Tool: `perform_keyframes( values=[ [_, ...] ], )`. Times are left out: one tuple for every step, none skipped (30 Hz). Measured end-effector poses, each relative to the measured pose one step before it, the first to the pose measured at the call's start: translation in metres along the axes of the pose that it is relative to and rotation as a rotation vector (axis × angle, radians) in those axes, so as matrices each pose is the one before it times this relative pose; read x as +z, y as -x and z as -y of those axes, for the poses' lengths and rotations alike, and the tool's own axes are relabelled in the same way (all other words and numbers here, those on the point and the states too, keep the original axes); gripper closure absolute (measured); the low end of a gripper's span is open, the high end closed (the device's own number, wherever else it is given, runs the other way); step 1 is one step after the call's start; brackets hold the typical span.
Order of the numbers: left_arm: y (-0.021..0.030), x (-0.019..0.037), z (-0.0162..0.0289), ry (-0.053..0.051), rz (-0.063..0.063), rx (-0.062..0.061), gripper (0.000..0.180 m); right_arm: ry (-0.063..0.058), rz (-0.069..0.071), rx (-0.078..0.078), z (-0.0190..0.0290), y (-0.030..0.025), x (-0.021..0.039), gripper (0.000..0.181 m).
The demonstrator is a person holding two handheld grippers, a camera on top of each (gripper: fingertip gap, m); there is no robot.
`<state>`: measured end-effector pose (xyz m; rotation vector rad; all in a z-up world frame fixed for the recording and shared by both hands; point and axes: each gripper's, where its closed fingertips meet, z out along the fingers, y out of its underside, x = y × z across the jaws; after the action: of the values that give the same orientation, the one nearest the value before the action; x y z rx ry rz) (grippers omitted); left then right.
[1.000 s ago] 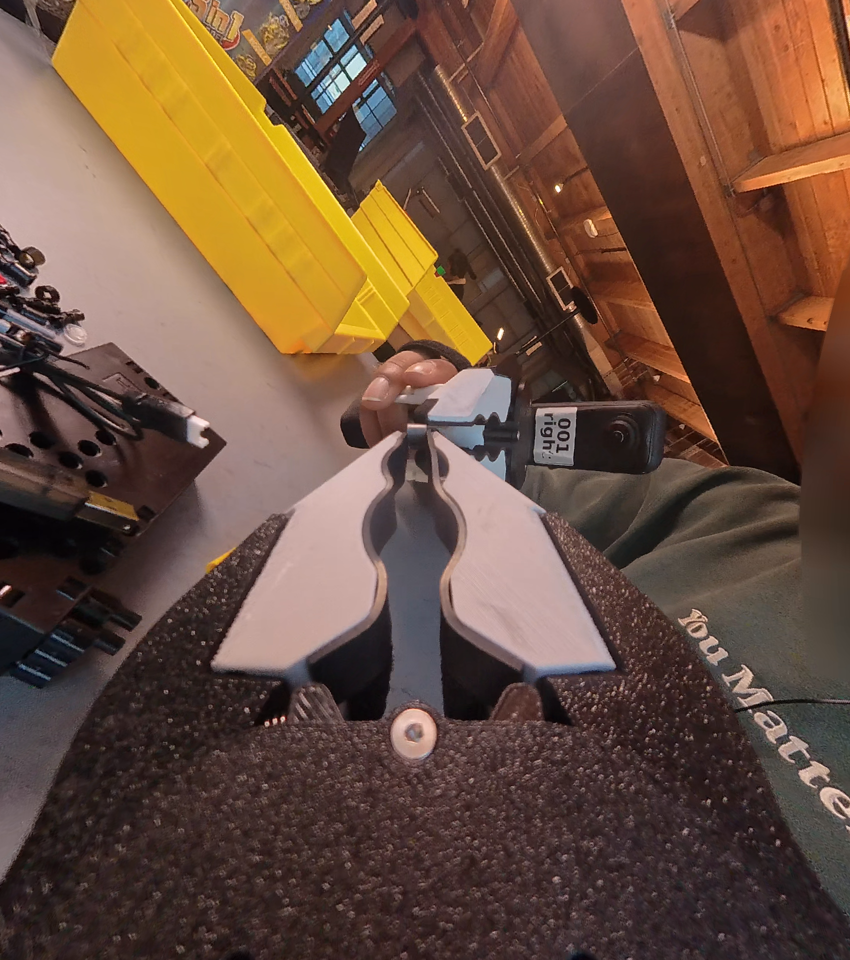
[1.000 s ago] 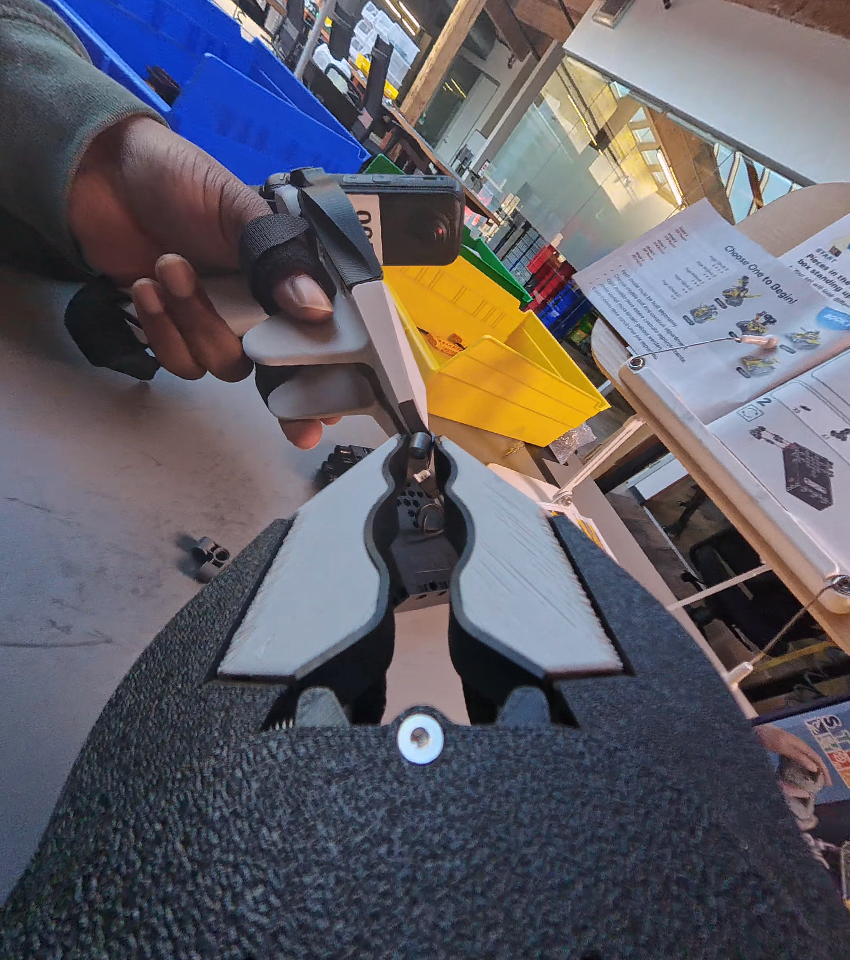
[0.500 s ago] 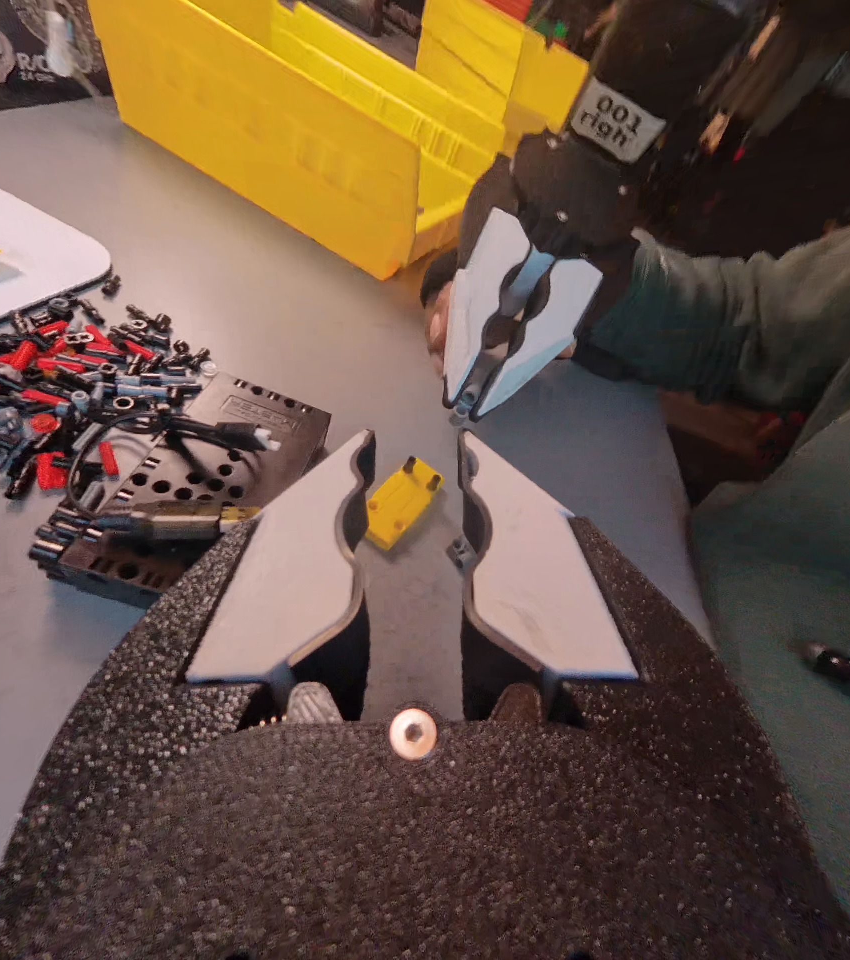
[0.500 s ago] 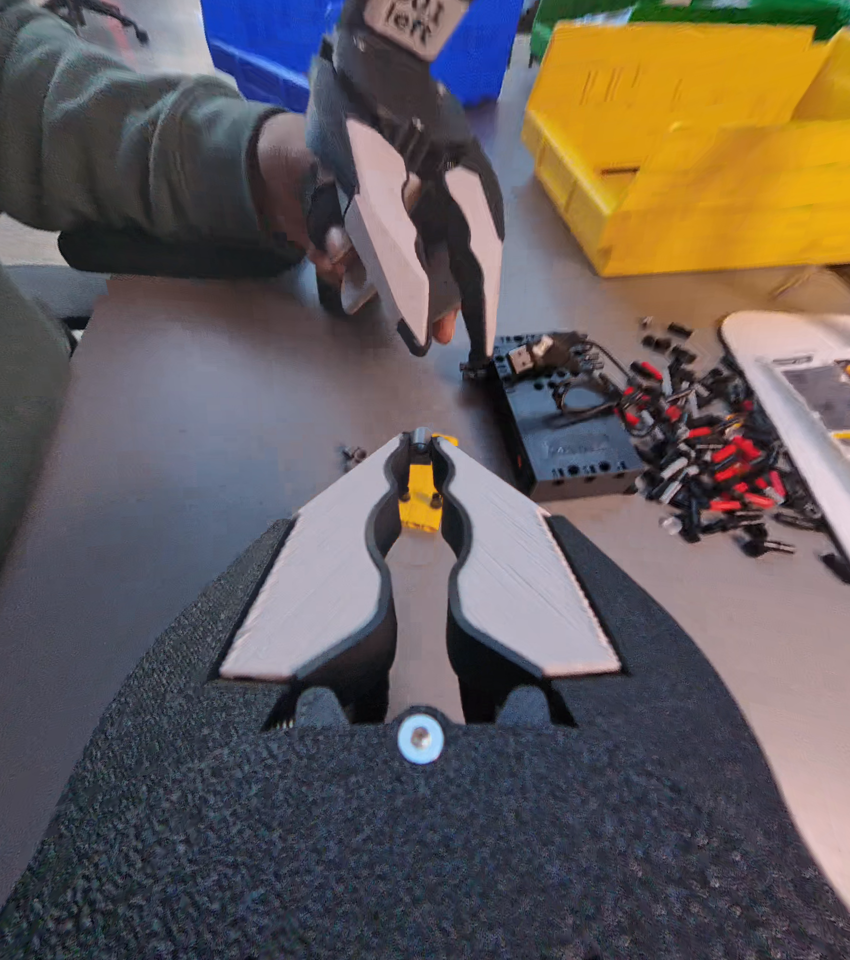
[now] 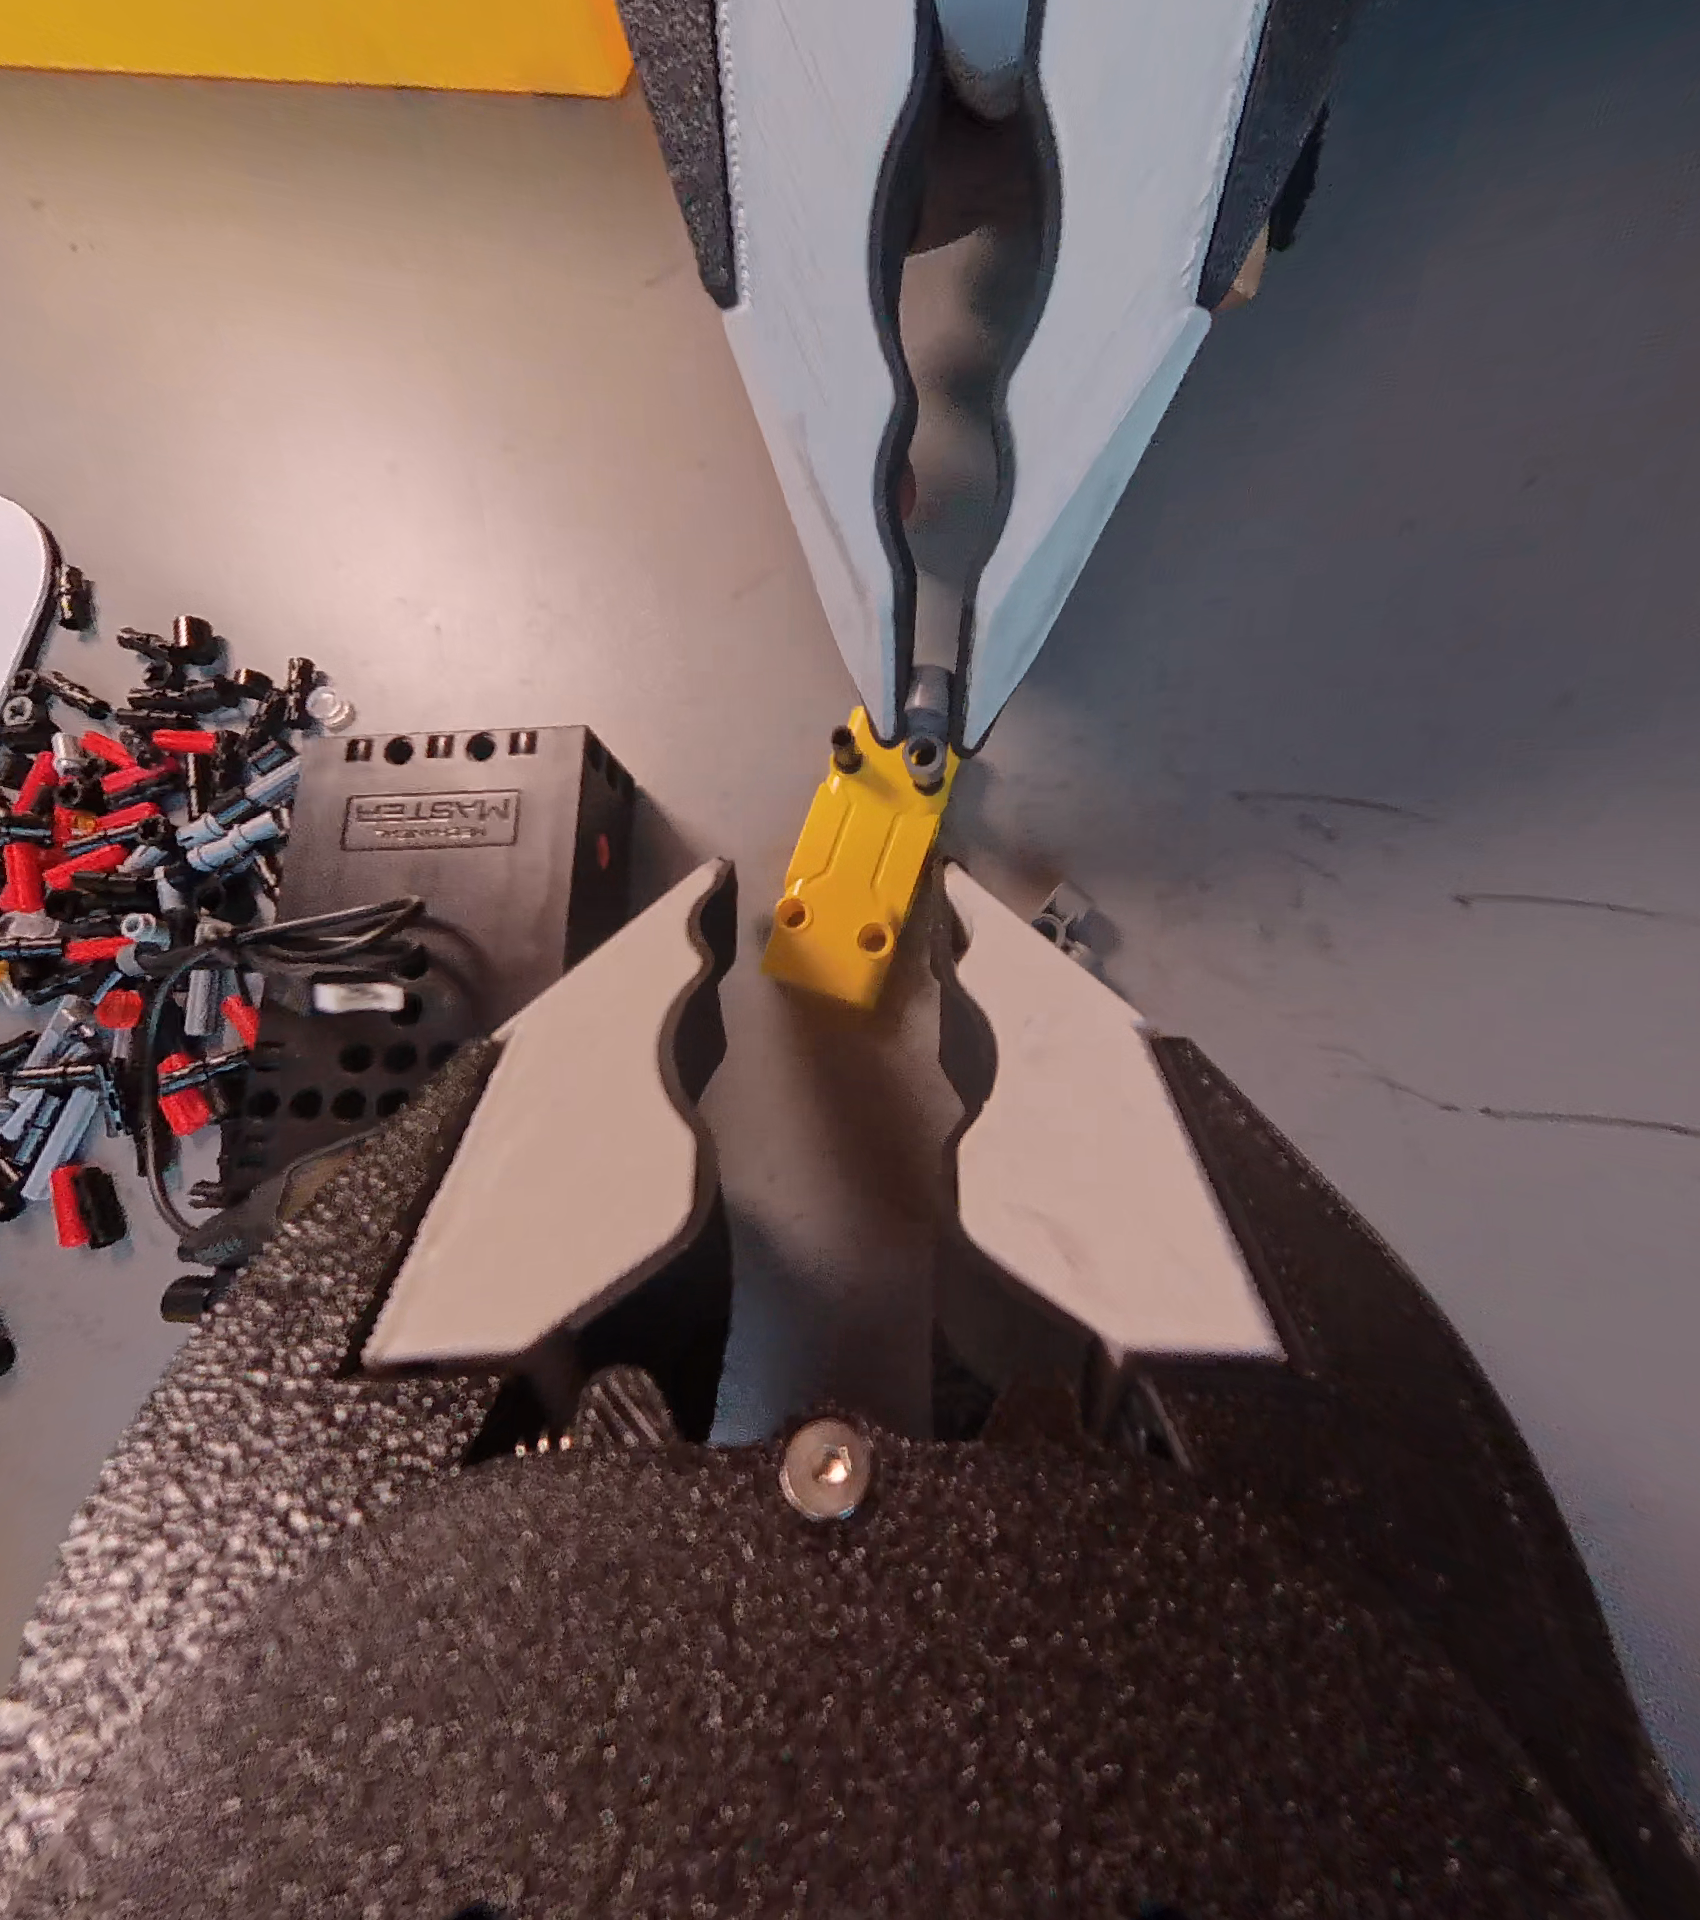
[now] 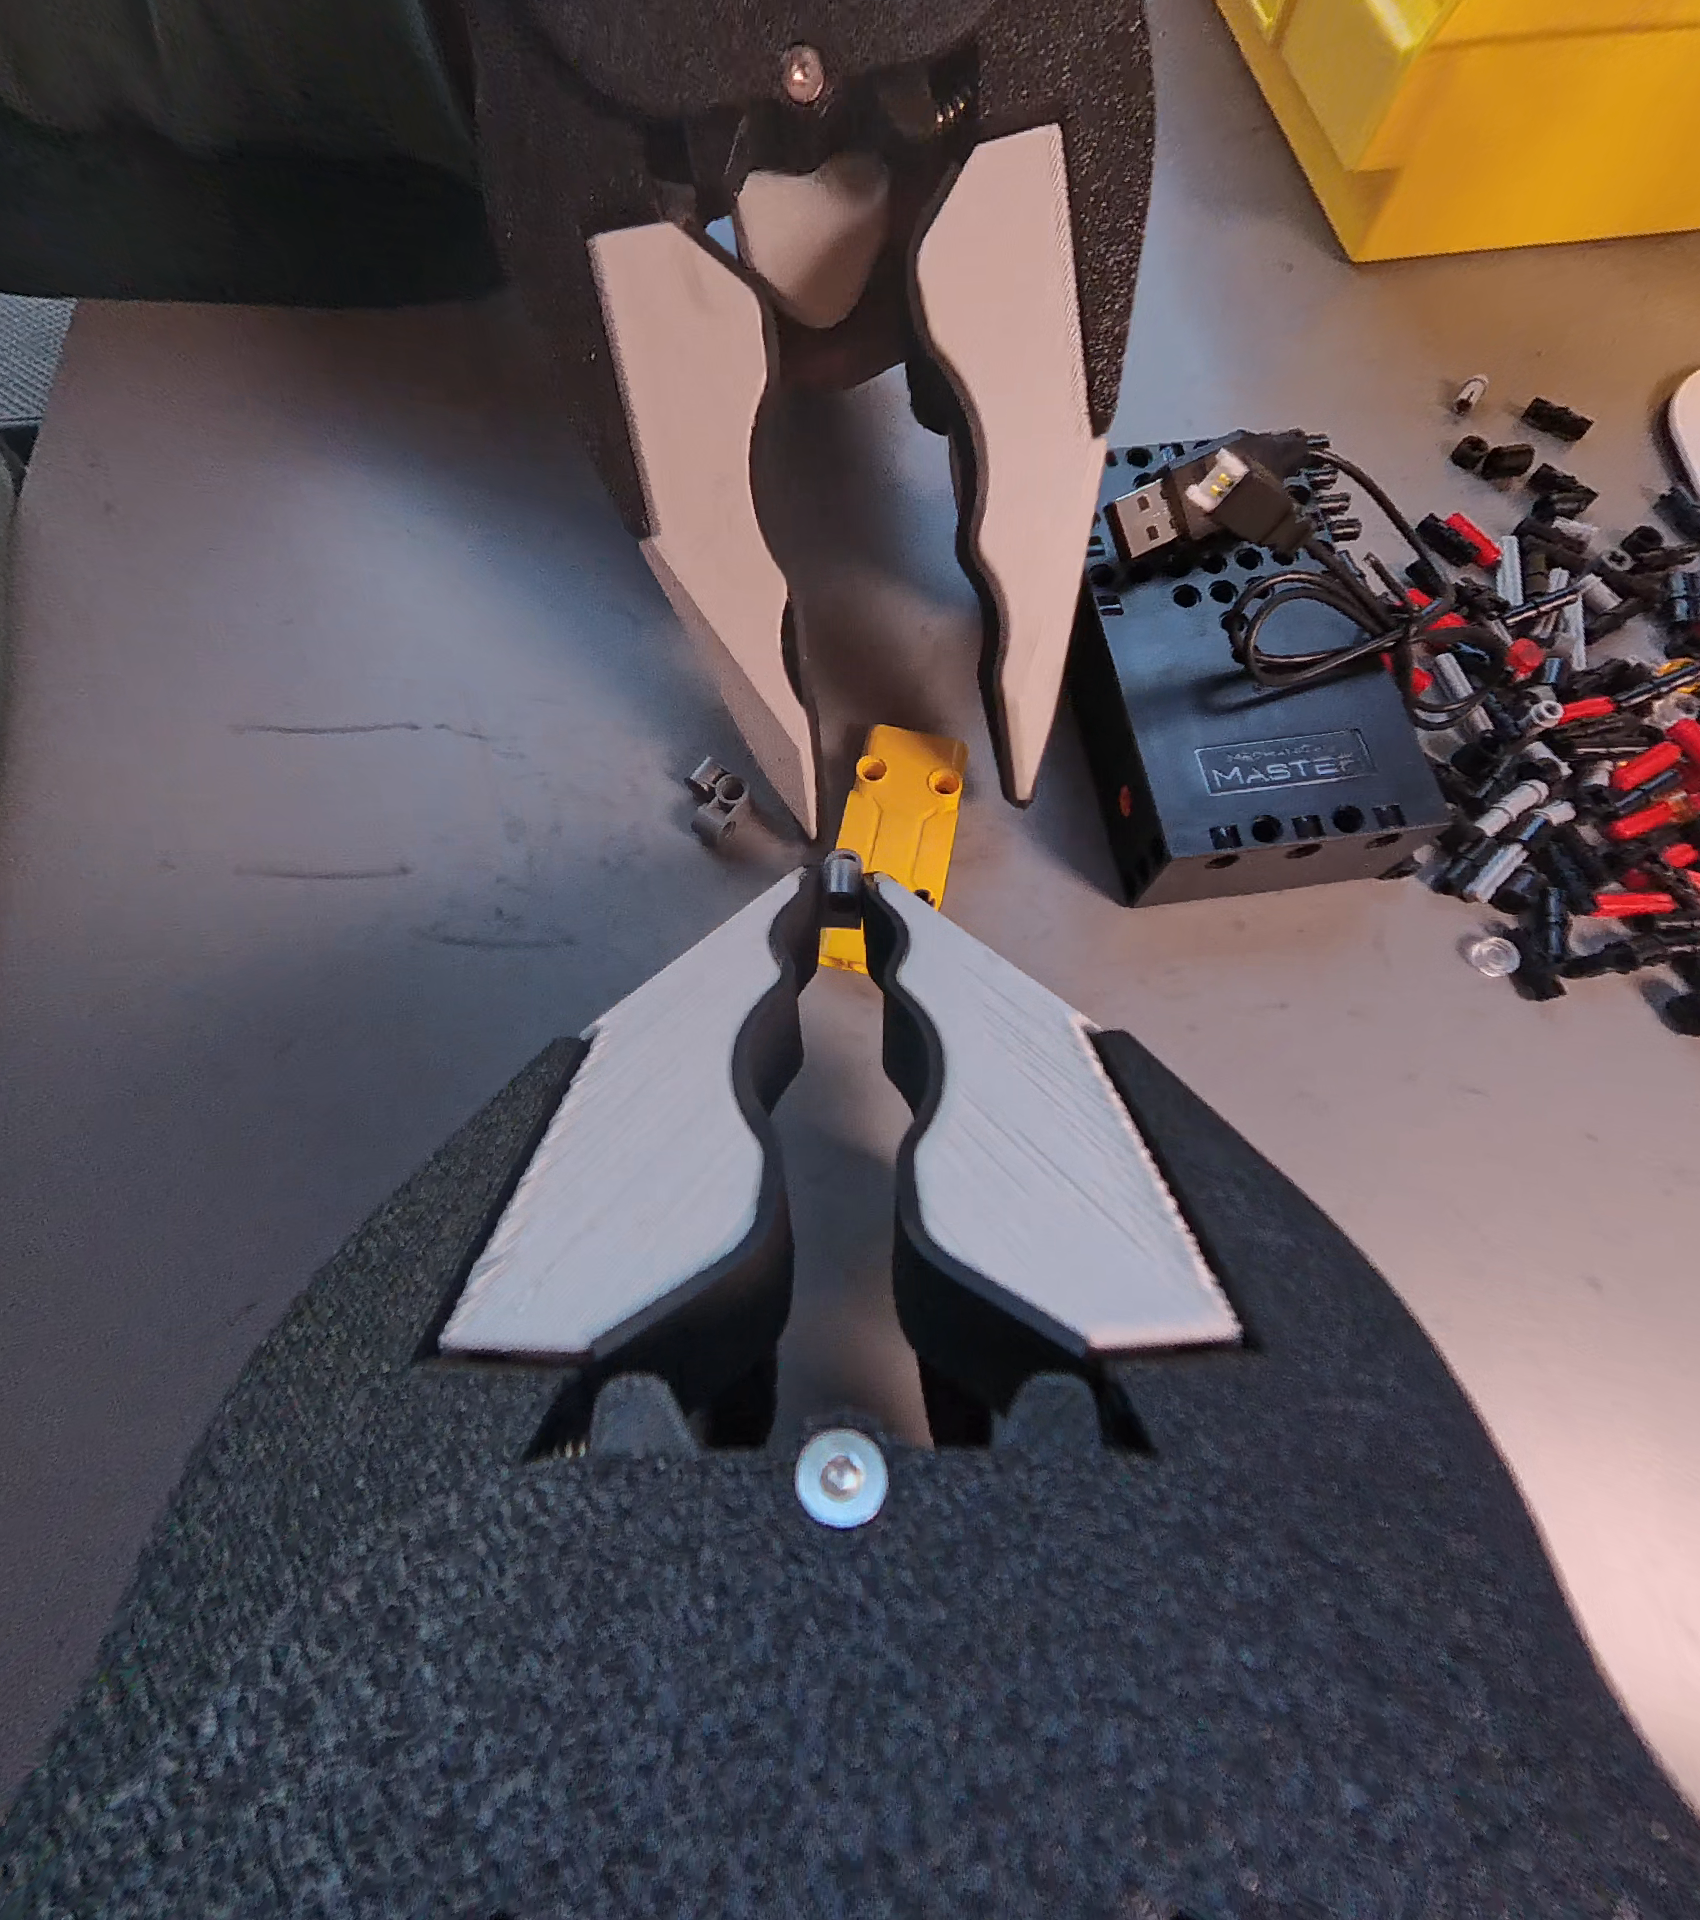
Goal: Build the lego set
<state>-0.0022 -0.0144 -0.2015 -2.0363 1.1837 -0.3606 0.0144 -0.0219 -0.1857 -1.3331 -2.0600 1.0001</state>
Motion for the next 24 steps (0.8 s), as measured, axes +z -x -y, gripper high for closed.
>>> perform_keyframes(
  values=[
    [-0.00086,0.00113,-0.00118,0.0096,0.006,0.0179,0.146,0.0112,0.0009,0.0076,-0.00159,-0.00043,0.00082,0.175],
    [-0.0014,0.00058,-0.00031,0.0043,-0.0003,0.0111,0.148,-0.0002,0.0032,0.0023,0.0002,0.0002,0.00007,0.175],
    [-0.00125,0.0002,0.00025,0.0007,-0.0027,0.0046,0.151,0.0004,0.0022,0.0039,-0.00006,-0.00018,-0.00003,0.175],
    [-0.00091,0.00011,0.00011,0.0001,-0.0024,0.0017,0.153,0.0008,0.003,0.0063,-0.00008,-0.00004,-0.00003,0.175],
    [-0.00058,-0.00003,0.00004,0.0001,-0.0016,0.0,0.154,0.0014,0.0033,0.0061,-0.00007,0.00005,0.00003,0.175],
    [-0.00016,-0.00005,-0.00011,0.0005,-0.001,-0.0023,0.154,0.0011,0.0059,0.0071,-0.00008,0.0003,-0.00002,0.175],
    [-0.00003,0.00007,-0.00006,0.0008,-0.0012,-0.0036,0.155,0.0022,0.0044,0.0061,-0.00002,0.00026,0.00001,0.175],
    [-0.00019,-0.00006,0.00003,0.0005,-0.0009,-0.0023,0.155,0.0068,0.0028,0.0019,-0.0002,0.00008,-0.00006,0.175],
    [-0.00014,0.00016,0.00008,0.0005,-0.001,-0.003,0.155,0.0129,0.0024,-0.004,-0.00016,0.00004,-0.00017,0.175],
    [-0.00021,0.00004,0.00002,0.0007,-0.0025,-0.0068,0.155,0.0178,0.0038,-0.0027,-0.00025,0.00007,-0.00003,0.175],
    [-0.00027,0.00007,0.0002,0.0006,-0.0033,-0.0067,0.155,0.0214,0.0066,-0.0042,-0.00038,0.00029,-0.00009,0.175],
    [-0.00026,0.00005,-0.00003,0.0004,-0.0021,-0.0039,0.155,0.0216,0.0079,-0.0008,-0.00033,0.00011,-0.00014,0.176],
    [-0.00006,0.00004,0.00012,0.0003,-0.0007,-0.0032,0.156,0.0232,0.0107,0.0055,-0.00026,0.00018,0.00003,0.176],
    [-0.00007,0.00001,-0.00005,0.0003,0.0,-0.0042,0.156,0.0262,0.0109,-0.0012,-0.00017,0.00002,0.00008,0.176],
    [-0.0001,-0.00006,0.00004,0.0005,0.0008,-0.0044,0.156,0.0289,0.011,-0.0043,-0.00013,-0.00004,0.00015,0.176],
    [0.0,-0.00003,-0.00005,0.0004,0.0016,-0.0031,0.156,0.0301,0.0095,-0.0074,-0.00035,0.00001,0.00014,0.176],
    [-0.0002,0.00001,0.00002,0.0001,0.0009,-0.0027,0.156,0.043,0.006,-0.0128,-0.00288,-0.0001,0.00145,0.176],
    [-0.00034,-0.00004,-0.00007,0.0007,0.0002,-0.0032,0.156,0.0511,-0.0007,-0.024,-0.00546,-0.00011,0.00386,0.175],
    [-0.00024,-0.00012,-0.00015,0.0001,0.0,-0.005,0.156,0.0082,0.0056,-0.0079,0.00099,0.00011,0.00043,0.176],
    [-0.00005,-0.00002,-0.00005,0.0002,0.0011,-0.0048,0.156,0.0128,0.004,-0.0048,-0.00025,0.00014,0.00003,0.176],
    [-0.0001,-0.00012,-0.00002,0.0007,0.0016,-0.0046,0.156,0.0114,-0.0023,-0.003,0.00014,0.0,0.00003,0.176],
    [0.00004,-0.00002,-0.00006,0.0002,0.0009,-0.0031,0.156,0.015,-0.01,-0.009,-0.00025,-0.00014,0.0,0.176],
    [-0.00001,0.00004,0.00002,0.0001,-0.0001,-0.001,0.156,0.0149,-0.0125,-0.0083,-0.00024,-0.00007,-0.00005,0.176],
    [-0.00002,-0.00001,-0.00004,0.0001,-0.0008,-0.0008,0.156,0.0119,-0.011,-0.0045,-0.00016,-0.00006,-0.00001,0.176]
  ],
)
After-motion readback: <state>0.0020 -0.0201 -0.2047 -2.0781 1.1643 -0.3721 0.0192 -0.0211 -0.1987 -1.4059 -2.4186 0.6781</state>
